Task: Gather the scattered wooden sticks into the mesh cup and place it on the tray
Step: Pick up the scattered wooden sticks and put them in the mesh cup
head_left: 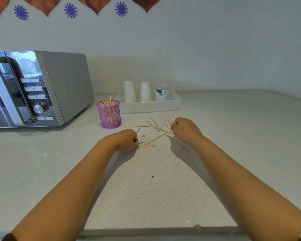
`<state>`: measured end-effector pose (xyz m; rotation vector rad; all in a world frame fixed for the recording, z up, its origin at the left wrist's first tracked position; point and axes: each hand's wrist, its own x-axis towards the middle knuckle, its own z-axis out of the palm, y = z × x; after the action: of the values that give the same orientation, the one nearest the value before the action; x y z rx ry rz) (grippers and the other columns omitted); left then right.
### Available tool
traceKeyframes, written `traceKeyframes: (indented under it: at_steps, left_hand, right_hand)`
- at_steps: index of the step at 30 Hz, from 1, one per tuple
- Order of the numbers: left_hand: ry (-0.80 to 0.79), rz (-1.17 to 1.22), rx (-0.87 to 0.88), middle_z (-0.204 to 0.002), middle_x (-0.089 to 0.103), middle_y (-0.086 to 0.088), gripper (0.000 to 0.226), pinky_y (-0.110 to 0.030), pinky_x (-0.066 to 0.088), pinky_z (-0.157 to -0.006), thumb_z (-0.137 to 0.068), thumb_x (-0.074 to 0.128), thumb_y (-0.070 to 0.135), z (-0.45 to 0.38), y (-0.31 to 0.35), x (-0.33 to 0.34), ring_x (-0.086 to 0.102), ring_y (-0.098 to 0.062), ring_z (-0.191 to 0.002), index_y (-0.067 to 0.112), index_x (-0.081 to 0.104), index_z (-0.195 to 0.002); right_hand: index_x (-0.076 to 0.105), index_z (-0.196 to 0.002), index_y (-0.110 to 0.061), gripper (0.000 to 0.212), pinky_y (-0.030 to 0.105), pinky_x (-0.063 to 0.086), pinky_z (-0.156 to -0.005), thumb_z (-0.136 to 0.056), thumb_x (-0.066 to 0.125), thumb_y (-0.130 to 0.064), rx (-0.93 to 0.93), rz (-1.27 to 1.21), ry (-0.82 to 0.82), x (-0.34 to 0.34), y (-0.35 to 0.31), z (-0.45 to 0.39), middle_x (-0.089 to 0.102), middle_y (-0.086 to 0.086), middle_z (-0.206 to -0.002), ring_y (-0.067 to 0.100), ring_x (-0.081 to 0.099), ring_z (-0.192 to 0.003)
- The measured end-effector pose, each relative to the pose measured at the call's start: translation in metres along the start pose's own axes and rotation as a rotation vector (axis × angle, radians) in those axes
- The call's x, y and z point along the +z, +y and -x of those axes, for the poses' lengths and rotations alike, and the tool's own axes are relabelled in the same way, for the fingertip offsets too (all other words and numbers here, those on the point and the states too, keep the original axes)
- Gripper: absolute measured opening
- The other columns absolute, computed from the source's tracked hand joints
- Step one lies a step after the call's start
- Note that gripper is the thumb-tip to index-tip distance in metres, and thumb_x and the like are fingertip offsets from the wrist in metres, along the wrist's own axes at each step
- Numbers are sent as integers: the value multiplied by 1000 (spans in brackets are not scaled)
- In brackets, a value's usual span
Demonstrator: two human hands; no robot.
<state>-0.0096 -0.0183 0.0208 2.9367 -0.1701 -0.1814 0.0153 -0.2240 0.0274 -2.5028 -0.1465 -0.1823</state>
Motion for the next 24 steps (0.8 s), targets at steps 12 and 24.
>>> traceKeyframes:
  at_steps: [12, 24]
  left_hand:
    - [39, -8, 27, -90, 59, -7, 25, -27, 42, -75, -92, 54, 22, 1, 1, 0, 51, -18, -80, 5, 64, -107]
    - [146, -146, 131, -99, 70, -10, 24, -37, 56, -81, -85, 62, 22, 5, 6, -2, 65, -25, -86, 8, 70, -104]
  right_hand:
    - [48, -78, -10, 23, 27, 27, -52, -96, 36, -18, -18, 1, -10, 1, 0, 2, 44, -2, -66, 21, 44, -70]
    - [51, -81, -12, 23, 26, 28, -51, -97, 36, -18, -44, 47, -31, 4, -3, 3, 44, -4, -66, 18, 44, -67]
